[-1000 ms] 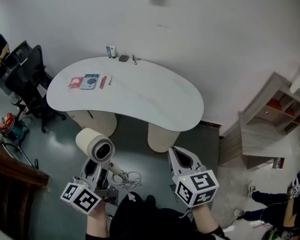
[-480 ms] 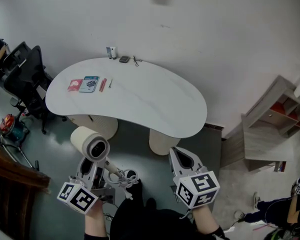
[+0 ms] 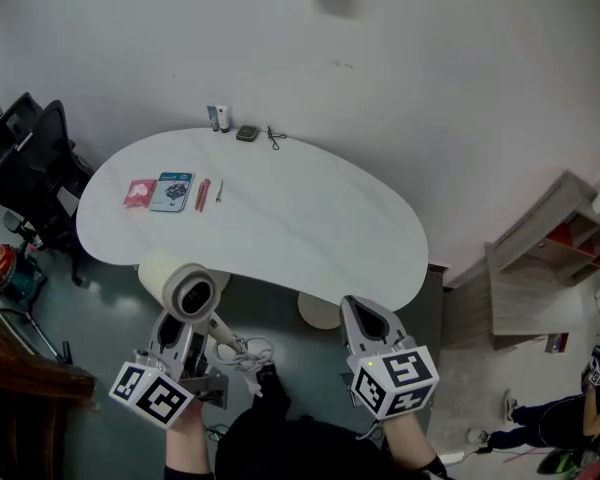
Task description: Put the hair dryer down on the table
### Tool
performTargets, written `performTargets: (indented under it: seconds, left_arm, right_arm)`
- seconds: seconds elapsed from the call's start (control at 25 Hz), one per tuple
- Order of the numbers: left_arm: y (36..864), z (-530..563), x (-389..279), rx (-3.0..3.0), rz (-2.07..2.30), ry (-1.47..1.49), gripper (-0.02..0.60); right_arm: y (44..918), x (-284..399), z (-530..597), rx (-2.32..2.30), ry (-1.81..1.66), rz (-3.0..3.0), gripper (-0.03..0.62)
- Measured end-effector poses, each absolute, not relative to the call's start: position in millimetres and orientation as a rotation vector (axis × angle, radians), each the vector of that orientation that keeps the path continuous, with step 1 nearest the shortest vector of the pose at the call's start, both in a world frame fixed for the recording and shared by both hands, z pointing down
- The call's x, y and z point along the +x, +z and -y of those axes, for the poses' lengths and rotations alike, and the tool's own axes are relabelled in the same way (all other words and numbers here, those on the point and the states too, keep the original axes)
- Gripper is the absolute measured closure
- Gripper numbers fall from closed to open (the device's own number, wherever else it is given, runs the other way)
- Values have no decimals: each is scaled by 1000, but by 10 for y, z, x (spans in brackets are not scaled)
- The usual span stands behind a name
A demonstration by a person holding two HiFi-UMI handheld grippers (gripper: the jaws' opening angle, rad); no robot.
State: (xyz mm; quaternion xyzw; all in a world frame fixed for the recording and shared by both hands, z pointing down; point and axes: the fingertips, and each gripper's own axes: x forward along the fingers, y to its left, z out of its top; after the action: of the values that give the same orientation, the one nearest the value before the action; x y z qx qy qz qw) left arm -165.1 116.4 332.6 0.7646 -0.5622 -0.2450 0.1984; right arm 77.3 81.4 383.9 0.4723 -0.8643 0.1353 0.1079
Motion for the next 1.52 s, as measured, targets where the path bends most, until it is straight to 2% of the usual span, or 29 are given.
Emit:
performTargets:
  seconds: [0.44,0.76,1.52]
  left_arm:
    - [3233,-159,-1965,2180,1439,-683,411]
    - [3198,321,-1961,2229,1326,-652,411]
    - [3298,1244,-1853,2191,1338,-617,411]
  right_arm:
    - [3894,387,-68,1471,434,2456,592]
    - [3883,247,243,1555,440,2402,592]
    - [3905,413,969,1608,447,2353,592]
